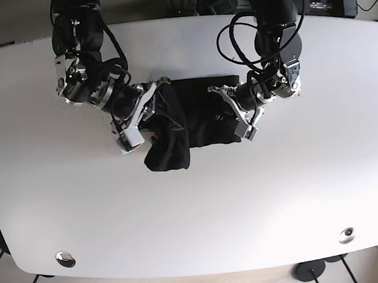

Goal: Fold the T-shirt properly
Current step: 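Fold both ends of the black strip toward the middle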

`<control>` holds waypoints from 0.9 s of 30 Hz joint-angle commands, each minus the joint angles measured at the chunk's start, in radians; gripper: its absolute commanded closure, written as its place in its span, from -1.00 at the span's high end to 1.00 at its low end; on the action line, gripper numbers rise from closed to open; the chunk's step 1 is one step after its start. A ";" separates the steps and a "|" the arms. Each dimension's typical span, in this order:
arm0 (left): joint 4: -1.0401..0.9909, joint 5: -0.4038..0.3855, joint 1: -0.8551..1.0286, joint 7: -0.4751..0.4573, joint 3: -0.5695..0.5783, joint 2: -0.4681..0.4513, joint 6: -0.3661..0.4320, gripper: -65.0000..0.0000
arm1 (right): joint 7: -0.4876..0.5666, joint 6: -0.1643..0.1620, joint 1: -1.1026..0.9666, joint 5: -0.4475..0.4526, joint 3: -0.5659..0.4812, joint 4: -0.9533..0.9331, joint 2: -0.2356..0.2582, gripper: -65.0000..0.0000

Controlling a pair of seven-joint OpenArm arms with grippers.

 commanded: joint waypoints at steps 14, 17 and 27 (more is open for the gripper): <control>0.005 0.041 0.001 0.049 0.000 0.047 0.009 -0.93 | 0.109 0.004 0.091 -0.313 -0.083 -0.252 -0.057 -0.36; 0.006 0.041 0.001 0.049 0.000 0.050 0.009 -0.93 | 0.109 0.003 0.116 -0.320 -0.083 -0.280 -0.086 -0.01; 0.080 -0.171 -0.001 0.047 -0.099 0.044 0.007 -0.93 | 0.107 0.003 0.145 -0.311 -0.152 -0.237 -0.088 0.51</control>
